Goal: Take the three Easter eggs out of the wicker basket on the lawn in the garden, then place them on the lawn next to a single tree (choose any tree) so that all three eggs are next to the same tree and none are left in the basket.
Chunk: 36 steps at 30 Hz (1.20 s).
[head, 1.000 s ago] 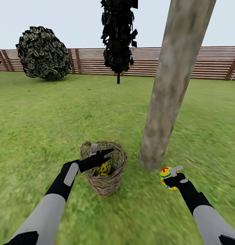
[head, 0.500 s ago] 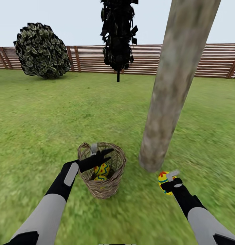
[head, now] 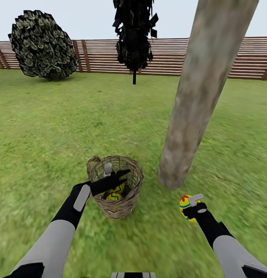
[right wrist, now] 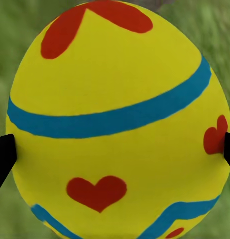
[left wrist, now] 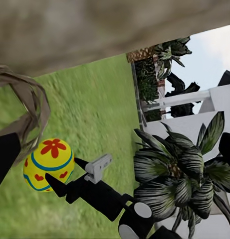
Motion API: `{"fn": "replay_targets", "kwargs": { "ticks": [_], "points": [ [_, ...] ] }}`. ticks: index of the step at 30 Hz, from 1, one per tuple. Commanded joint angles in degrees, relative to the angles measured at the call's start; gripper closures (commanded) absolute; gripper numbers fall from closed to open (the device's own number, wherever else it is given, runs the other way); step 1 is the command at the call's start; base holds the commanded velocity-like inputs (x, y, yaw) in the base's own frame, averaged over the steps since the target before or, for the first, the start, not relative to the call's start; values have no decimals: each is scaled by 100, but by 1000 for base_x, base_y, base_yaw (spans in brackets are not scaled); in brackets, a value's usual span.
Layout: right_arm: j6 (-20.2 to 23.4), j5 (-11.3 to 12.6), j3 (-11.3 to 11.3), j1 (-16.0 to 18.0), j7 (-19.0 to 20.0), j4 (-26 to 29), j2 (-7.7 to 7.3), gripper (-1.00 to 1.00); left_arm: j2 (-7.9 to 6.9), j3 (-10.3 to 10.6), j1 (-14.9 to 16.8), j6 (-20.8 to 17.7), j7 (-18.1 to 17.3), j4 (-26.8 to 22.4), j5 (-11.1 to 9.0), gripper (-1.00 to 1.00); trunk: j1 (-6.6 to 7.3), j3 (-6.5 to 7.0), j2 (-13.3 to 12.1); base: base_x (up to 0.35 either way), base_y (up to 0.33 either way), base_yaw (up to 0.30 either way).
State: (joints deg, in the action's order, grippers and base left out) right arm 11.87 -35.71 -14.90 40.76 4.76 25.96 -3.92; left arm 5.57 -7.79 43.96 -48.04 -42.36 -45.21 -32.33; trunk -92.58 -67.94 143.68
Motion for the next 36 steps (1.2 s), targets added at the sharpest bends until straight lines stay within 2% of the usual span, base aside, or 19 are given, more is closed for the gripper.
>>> {"fn": "replay_targets", "kwargs": {
  "ticks": [1, 7, 8, 10, 12, 18, 20, 25, 28, 34, 35, 36],
  "points": [
    [17, -59, -40, 2, 49, 12, 5, 100, 6, -21, 3, -30, -18, 2, 7, -100, -1, -27, 4, 0, 0, 0],
    [17, -59, -33, 5, 47, 85, 6, 100, 6, -20, 4, -30, -18, -4, 7, -100, -17, -160, 12, 0, 0, 0],
    [26, -57, -35, 17, 32, 100, 75, 100, 6, -20, 4, -30, -18, -5, 7, -100, -19, -182, 13, 0, 0, 0],
    [40, -35, -55, 47, -270, 94, 175, 100, 7, -20, 3, -30, -18, -5, 7, -100, -24, -227, 16, 0, 0, 0],
    [43, -24, -64, 85, -640, 44, 200, 100, 34, -20, 1, -30, -18, -5, 7, -100, -29, -271, 18, 0, 0, 0],
    [39, -22, -69, 107, -785, 84, 327, 100, 41, -20, 2, -30, -18, -3, 9, -100, -45, -404, 26, 0, 0, 0],
    [21, -8, -66, 116, -800, 62, 323, 100, -22, -53, 7, -94, -84, -68, -2, -100, -45, -403, 27, 0, 0, 0],
    [17, -11, -66, 116, -809, 67, 335, 100, -54, -33, -13, -225, -204, -199, -2, -100, -45, -403, 27, 0, 0, 0],
    [17, -12, -66, 116, -810, 67, 332, 100, 11, 34, -95, -322, -300, -296, -2, -100, -45, -403, 27, 0, 0, 0],
    [17, -12, -66, 116, -810, 66, 334, 100, 15, 227, -159, -520, -484, -489, -203, -100, -45, -403, 27, 0, 0, 0],
    [17, -11, -66, 116, -810, 63, 337, 100, 23, 2039, -160, -982, -479, -2092, -1458, -100, -45, -403, 27, 0, 0, 0],
    [17, -12, -66, 116, -810, 61, 335, 100, 32, 2177, -160, -981, -477, -2094, -1497, -100, -45, -403, 27, 0, 0, 0]
  ]
}}
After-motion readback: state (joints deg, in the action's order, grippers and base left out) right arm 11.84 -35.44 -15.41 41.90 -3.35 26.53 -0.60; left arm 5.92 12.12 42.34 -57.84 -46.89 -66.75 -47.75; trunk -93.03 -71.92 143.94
